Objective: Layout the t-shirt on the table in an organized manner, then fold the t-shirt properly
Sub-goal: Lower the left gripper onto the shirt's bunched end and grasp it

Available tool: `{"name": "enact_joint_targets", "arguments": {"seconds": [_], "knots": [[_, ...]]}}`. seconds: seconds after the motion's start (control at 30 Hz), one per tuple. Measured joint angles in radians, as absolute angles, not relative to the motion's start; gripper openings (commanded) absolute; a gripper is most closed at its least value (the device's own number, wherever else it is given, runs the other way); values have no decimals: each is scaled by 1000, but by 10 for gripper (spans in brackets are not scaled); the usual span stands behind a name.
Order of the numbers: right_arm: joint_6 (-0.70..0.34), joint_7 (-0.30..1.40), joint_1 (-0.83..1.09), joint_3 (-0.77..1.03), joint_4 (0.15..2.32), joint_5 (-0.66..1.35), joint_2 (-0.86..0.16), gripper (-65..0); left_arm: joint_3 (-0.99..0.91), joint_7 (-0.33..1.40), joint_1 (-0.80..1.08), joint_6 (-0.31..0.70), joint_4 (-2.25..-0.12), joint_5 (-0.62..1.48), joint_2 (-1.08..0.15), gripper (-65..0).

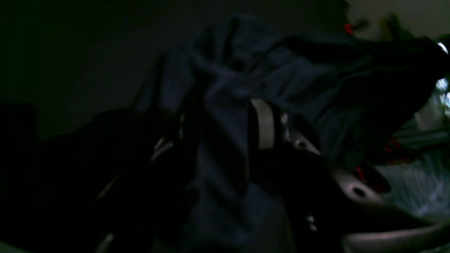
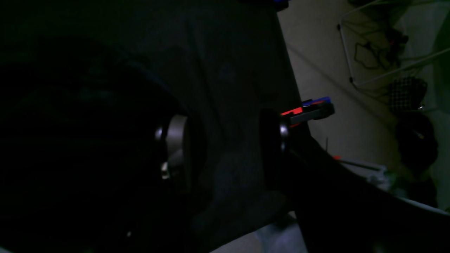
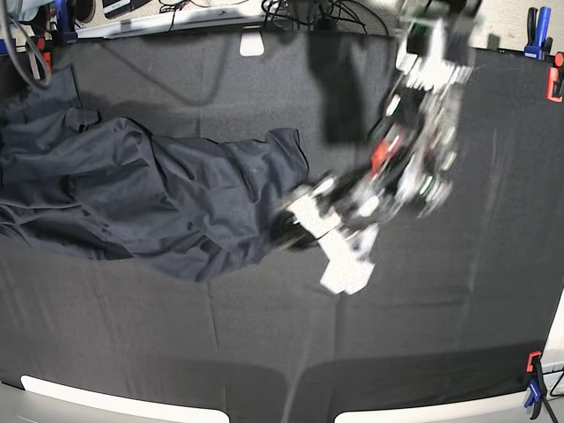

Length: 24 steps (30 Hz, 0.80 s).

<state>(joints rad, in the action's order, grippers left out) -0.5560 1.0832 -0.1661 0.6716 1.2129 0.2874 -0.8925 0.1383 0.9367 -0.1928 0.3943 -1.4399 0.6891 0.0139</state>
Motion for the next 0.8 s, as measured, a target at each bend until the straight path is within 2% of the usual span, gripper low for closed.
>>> {"name": "enact_joint_targets", "arguments": {"seconds": [0.07, 0.17, 0.3, 0.47, 0.57, 0.63, 0.73, 0.8], "knots": [[-556, 1084, -166, 672, 1213, 289, -892, -363, 138, 969, -243, 398, -1345, 691, 39, -436], [-556, 1095, -166, 672, 1213, 288, -892, -363, 138, 988, -300, 456, -1199, 687, 61, -436], [-556, 1100, -166, 672, 1213, 289, -892, -363, 138, 957, -354, 506, -1044, 675, 69, -437], [-556, 1101, -166, 672, 1213, 287, -892, -363, 138, 976, -357, 522, -994, 662, 69, -437], [-556, 1101, -166, 672, 1213, 287, -892, -363, 138, 1052, -345, 587, -994, 723, 69, -442], [-556, 1101, -166, 672, 1213, 288, -892, -363, 138, 1087, -344, 614, -994, 768, 69, -489], [-556, 1101, -166, 672, 1213, 288, -892, -363, 138, 1085, -346, 627, -994, 793, 69, -650], [-556, 1101, -166, 672, 1213, 287, -892, -363, 138, 1085, -347, 626, -994, 794, 69, -650]]}}
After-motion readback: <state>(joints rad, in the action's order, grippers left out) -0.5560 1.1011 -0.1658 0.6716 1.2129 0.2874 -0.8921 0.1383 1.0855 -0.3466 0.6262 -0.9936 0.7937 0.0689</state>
